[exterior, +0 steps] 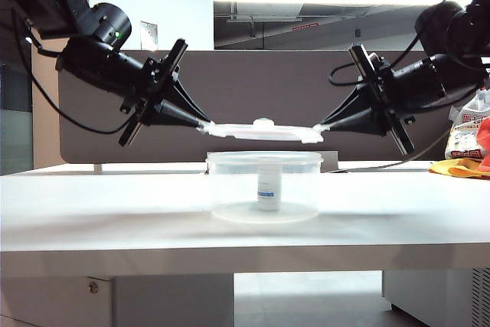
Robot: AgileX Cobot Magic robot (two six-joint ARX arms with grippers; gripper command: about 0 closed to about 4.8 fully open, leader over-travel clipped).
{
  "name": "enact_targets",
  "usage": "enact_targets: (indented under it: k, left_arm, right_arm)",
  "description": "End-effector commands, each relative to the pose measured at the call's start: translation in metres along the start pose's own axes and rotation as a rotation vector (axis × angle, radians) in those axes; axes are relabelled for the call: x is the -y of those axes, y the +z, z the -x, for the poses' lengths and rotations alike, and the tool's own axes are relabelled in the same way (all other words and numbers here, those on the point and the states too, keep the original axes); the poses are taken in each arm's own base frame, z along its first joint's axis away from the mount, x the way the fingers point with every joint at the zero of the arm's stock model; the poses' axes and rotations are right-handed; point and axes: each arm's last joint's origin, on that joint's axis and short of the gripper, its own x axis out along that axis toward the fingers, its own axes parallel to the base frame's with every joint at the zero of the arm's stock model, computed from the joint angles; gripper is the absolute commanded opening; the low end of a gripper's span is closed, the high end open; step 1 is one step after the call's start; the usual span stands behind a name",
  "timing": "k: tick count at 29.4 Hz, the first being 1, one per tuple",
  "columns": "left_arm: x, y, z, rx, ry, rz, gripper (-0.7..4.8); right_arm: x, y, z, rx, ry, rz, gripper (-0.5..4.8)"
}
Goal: Remove the lid of the round box, pick up the small white medicine bottle inside, and place it on the table.
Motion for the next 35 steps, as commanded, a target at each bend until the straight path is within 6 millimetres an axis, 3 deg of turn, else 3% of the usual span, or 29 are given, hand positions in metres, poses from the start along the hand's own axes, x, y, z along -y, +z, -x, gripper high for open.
enact_targets:
  k: [1, 8, 15, 26, 30, 33, 35]
  left_arm:
    - [0.014, 0.002, -0.004, -0.028, -0.059, -0.027, -0.06]
    - [0.045, 0.001, -0.022, -0.049, -0.098, -0.094, -0.06]
    - [0.080, -0.005, -0.040, -0.076, -0.146, -0.167, -0.06]
    - [0.105, 0.010, -0.033, -0.039, -0.180, -0.206, -0.05]
    - [0.109, 0.009, -0.034, -0.040, -0.195, -0.215, 0.74]
    - [0.109, 0.010, -0.034, -0.041, -0.197, -0.210, 1.03]
    - [0.109, 0.010, -0.034, -0.043, -0.198, -0.203, 1.73]
  right_arm:
    - [-0.013, 0.005, -0.002, -0.022, 0.075, 0.038, -0.02]
    - [-0.015, 0.019, 0.006, 0.001, 0.091, 0.057, -0.02]
    - [0.001, 0.038, 0.037, 0.087, 0.049, 0.026, -0.02]
    - [0.014, 0.066, 0.094, 0.225, 0.010, -0.005, -0.02]
    - [0.011, 0.075, 0.105, 0.249, 0.016, 0.014, -0.02]
    - [0.007, 0.082, 0.110, 0.262, 0.023, 0.031, -0.02]
    - [0.002, 0.086, 0.111, 0.268, 0.032, 0.037, -0.02]
